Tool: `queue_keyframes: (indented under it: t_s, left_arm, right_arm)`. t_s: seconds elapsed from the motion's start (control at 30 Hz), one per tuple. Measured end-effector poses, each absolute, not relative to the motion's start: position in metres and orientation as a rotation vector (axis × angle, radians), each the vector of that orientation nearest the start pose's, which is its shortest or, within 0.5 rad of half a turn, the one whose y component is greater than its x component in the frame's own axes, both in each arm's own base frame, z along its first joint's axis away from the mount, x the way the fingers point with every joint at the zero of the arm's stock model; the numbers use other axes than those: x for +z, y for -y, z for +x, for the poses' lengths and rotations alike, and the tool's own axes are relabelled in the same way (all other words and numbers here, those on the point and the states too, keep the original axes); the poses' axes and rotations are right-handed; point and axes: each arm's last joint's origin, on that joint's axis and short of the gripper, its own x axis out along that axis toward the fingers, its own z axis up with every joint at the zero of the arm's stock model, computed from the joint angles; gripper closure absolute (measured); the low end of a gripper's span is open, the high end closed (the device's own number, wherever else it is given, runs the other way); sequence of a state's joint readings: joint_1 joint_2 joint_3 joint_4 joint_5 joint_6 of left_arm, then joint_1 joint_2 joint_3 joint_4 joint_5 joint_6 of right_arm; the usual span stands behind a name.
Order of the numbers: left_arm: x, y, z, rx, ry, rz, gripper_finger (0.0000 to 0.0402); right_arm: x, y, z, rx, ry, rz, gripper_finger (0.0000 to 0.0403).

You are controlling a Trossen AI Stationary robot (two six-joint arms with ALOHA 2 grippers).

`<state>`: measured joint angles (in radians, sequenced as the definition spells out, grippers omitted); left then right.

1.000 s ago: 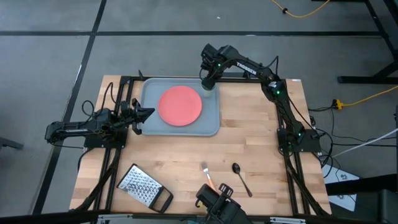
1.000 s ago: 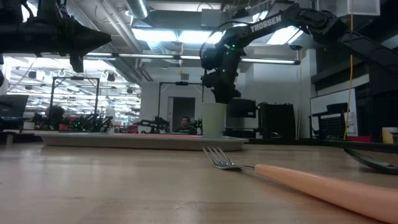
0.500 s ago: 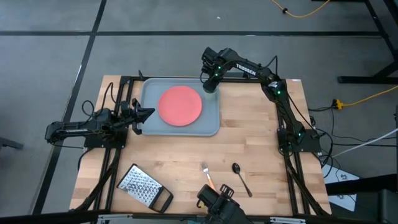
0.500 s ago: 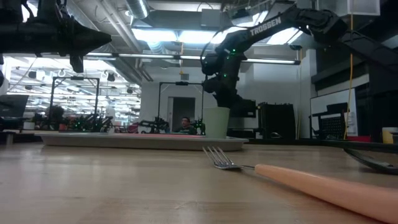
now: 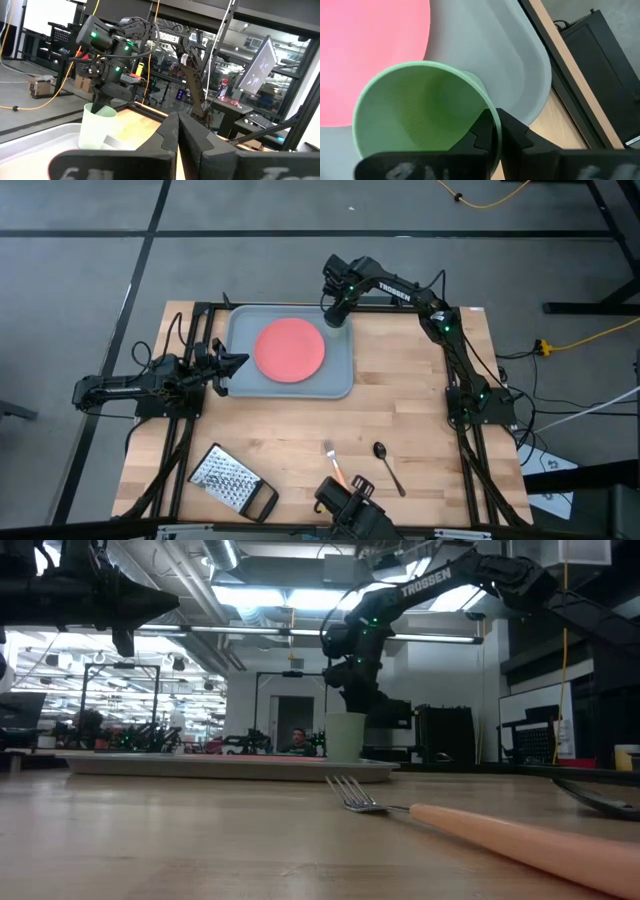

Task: Pick and place plate/cup/fork/spoon on tray
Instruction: Put the green cup on the gray serving tray

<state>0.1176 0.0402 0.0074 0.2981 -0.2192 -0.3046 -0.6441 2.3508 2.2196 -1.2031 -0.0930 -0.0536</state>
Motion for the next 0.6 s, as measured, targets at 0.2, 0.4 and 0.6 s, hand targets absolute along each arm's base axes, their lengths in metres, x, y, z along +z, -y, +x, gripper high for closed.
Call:
queue_keyframes:
  t_s: [0.2, 0.4, 0.6]
  left_arm:
    - [0.1914, -0.0174, 0.0943, 0.291, 0.316, -0.314, 0.0401]
    - [0.1913, -0.0175, 0.0943, 0.291, 0.316, -0.314, 0.0401]
    - [0.1913, -0.0174, 0.0943, 0.291, 0.316, -0.314, 0.0401]
  right_arm:
    - [0.2248, 0.2857, 0.3849, -0.438, -1.266, 0.436, 0.0371]
    - [0.2248, 0.2858, 0.3851, -0.438, -1.265, 0.435, 0.0347]
    - [0.2248, 0.2857, 0.3852, -0.437, -1.265, 0.435, 0.0325]
